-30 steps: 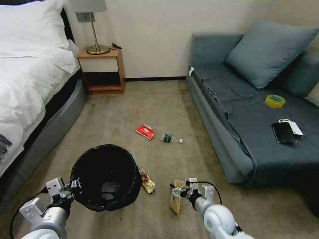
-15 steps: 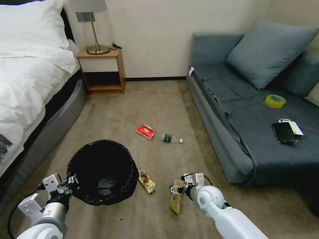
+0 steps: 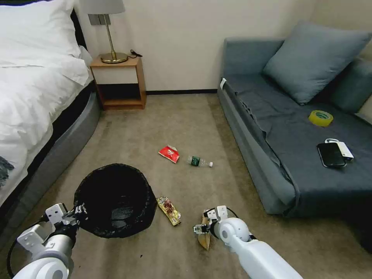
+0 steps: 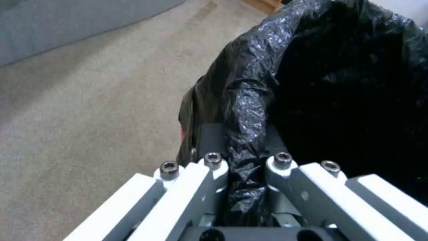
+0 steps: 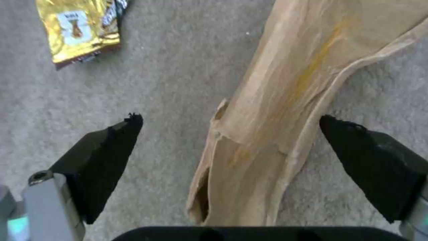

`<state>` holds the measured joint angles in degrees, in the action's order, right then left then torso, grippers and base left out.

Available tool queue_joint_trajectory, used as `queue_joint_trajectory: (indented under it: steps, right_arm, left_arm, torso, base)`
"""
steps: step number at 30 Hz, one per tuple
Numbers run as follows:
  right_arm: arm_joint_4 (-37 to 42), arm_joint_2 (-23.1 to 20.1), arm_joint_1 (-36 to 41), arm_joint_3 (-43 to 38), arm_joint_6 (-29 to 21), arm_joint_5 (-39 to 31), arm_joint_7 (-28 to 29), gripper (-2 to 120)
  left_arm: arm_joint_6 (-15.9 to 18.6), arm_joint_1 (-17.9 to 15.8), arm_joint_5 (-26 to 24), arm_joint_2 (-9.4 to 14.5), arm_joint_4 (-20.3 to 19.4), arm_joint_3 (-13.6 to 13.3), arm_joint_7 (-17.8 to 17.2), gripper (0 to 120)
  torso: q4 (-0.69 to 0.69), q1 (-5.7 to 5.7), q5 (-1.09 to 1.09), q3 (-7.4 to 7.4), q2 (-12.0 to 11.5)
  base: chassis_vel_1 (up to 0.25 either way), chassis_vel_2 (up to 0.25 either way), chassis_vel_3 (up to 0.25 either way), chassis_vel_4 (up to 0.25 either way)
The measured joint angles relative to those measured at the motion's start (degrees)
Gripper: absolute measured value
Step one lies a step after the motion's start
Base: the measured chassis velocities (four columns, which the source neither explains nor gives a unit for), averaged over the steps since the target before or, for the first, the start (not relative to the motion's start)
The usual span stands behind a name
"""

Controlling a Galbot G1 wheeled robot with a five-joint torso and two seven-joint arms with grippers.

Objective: Pick up the trash bin, then pick up the garbage on the floor and place it into the trash bin.

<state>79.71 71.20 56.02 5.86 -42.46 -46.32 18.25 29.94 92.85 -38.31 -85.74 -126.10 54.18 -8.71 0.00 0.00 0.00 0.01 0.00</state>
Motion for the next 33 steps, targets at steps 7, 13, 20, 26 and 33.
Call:
queue_joint_trajectory:
  steps: [7, 13, 20, 26, 33]
  right_arm:
    - [-0.3, 0.0, 0.7, -0.5, 0.1, 0.9, 0.0, 88]
    - [-0.8, 0.2, 1.0, -1.0, 0.2, 1.4, -0.3, 68]
    - [-1.1, 0.5, 1.2, -1.2, 0.6, 2.7, -0.9, 39]
    - [-0.9, 0.5, 1.7, -1.5, 1.2, 3.0, -1.0, 17]
    - [0.9, -0.2, 2.4, -2.2, 3.1, 3.2, -0.4, 0]
  left_arm:
    - [-0.1, 0.2, -0.4, 0.1, 0.3, 0.3, 0.4, 4]
    - [-0.1, 0.6, -0.5, 0.1, -0.1, 0.2, 0.4, 4]
    - [-0.2, 1.3, -0.8, 0.1, -0.8, 1.0, 0.6, 4]
    - [-0.3, 1.6, -0.9, -0.1, -1.2, 1.5, 0.7, 4]
    - [-0.5, 1.6, -0.9, -0.4, -1.2, 1.5, 0.8, 4]
  torso:
    - [-0.01, 0.0, -0.01, 0.0, 0.0]
    - [-0.01, 0.0, 0.0, -0.01, 0.0]
    - [-0.01, 0.0, 0.0, -0.01, 0.0]
    - [-0.01, 0.0, 0.0, -0.01, 0.0]
    - [0.0, 0.0, 0.01, -0.01, 0.0]
  base:
    - [0.0, 0.0, 0.0, 0.0]
    - [0.0, 0.0, 0.0, 0.0]
    - [0.0, 0.0, 0.0, 0.0]
    - [0.0, 0.0, 0.0, 0.0]
    - [0.0, 0.0, 0.0, 0.0]
